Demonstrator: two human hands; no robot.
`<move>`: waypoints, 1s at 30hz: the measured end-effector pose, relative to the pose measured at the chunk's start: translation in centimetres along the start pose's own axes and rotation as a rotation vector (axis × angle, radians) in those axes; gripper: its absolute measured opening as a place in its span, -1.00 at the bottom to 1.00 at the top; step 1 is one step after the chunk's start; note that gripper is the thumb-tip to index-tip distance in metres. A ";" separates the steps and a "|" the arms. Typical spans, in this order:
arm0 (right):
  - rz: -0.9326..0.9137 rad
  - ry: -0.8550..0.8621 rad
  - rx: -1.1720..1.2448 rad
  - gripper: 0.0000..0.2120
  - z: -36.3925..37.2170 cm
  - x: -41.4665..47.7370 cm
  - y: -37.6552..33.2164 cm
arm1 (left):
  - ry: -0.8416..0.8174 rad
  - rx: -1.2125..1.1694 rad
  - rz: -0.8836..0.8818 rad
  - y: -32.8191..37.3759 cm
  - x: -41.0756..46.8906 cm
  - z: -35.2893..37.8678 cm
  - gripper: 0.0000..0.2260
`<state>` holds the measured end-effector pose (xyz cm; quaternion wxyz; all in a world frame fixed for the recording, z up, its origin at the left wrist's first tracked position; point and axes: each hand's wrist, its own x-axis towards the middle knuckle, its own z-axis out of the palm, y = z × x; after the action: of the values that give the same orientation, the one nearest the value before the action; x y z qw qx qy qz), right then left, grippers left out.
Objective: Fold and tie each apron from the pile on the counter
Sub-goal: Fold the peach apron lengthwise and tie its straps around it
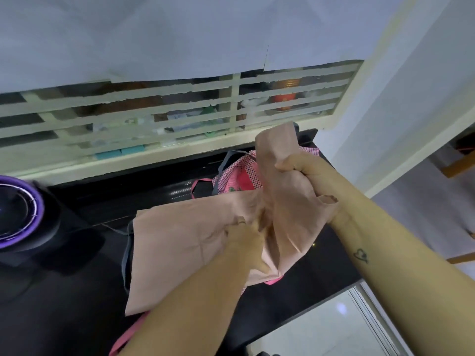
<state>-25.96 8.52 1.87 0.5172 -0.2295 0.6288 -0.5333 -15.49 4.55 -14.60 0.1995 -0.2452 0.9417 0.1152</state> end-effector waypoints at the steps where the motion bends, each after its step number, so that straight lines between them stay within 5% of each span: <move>1: 0.007 -0.010 0.020 -0.58 0.2 -0.2 -0.1 | 0.102 -0.070 0.089 -1.0 -0.1 0.3 -0.22; 3: -0.044 -0.036 -0.026 -0.68 1.3 -0.2 0.0 | 0.201 -0.480 0.114 -3.3 -1.7 0.2 -0.52; 5: -0.093 -0.071 -0.115 -0.89 3.3 0.0 0.6 | 0.212 -1.108 -0.083 -6.3 -4.3 0.0 -0.73; 7: -0.113 -0.145 -0.272 -0.87 5.7 1.0 2.2 | 0.270 -1.549 -0.305 -9.0 -7.0 0.4 -0.82; 11: -0.145 -0.302 -0.396 -0.65 11.2 2.4 6.4 | 0.325 -1.798 -0.744 -13.1 -10.5 3.1 -0.73; 13: -0.159 -0.324 -0.456 -0.40 13.9 3.3 9.1 | 0.367 -1.983 -0.758 -13.8 -11.5 4.2 -0.65; 15: -0.188 -0.306 -0.560 -0.40 15.7 3.9 11.5 | 0.383 -2.102 -0.719 -13.9 -12.1 4.3 -0.55; 19: -0.214 -0.398 -0.808 -0.64 17.8 4.7 15.8 | 0.330 -2.203 -0.707 -14.9 -13.1 4.1 -0.38; 23: -0.275 -0.511 -0.856 -0.51 16.7 4.6 17.8 | 0.262 -2.080 -0.607 -16.0 -13.6 4.7 -0.55; 27: -0.722 -0.104 -1.070 -0.62 11.4 4.9 18.5 | 0.374 -1.410 -0.806 -15.8 -12.0 5.3 -0.65; 30: -0.617 0.202 -1.285 -0.54 7.2 5.6 18.3 | 0.459 -1.252 -0.828 -14.6 -11.5 5.4 -0.68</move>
<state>-16.71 6.65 -16.29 0.0450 -0.6053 0.7695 -0.1985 2.84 -1.43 -16.18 -0.1488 -0.6609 0.5511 0.4871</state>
